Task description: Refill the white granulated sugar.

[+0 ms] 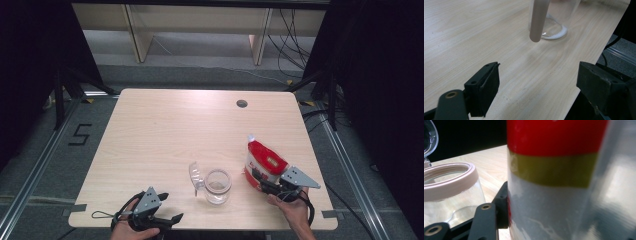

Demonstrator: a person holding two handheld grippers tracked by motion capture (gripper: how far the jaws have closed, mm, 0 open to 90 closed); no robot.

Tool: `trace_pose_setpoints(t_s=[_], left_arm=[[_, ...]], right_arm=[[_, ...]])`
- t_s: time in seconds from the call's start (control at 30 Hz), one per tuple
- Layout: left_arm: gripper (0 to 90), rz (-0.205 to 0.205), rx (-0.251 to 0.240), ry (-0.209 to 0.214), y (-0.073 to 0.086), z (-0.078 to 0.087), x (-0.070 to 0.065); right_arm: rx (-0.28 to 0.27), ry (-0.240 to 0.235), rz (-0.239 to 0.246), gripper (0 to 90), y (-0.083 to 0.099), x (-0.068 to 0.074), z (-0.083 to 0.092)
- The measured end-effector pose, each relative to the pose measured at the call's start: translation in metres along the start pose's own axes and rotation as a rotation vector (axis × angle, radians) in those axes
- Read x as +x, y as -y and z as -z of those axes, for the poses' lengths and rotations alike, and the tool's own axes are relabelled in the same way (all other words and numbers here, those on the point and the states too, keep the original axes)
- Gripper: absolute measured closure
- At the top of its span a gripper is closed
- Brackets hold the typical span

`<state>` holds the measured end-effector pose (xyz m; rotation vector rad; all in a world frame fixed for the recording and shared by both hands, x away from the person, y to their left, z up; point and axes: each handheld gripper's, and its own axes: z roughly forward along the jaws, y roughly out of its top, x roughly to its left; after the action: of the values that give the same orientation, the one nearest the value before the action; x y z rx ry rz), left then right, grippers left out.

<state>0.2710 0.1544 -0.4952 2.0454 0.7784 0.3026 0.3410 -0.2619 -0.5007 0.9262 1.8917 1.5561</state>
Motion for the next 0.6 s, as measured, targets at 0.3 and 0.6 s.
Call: trace_pose_setpoints(t_s=[0.3, 0.6], left_arm=[[18.1, 0.048, -0.011, 0.007, 0.0004, -0.0012, -0.0035], [18.1, 0.055, -0.017, 0.005, 0.0002, -0.0001, -0.0021]], right_arm=[[-0.011, 0.001, 0.005, 46.6, -0.0001, -0.0004, -0.0023], [0.045, 0.007, 0.018, 48.2, -0.0057, 0.0065, 0.0003]])
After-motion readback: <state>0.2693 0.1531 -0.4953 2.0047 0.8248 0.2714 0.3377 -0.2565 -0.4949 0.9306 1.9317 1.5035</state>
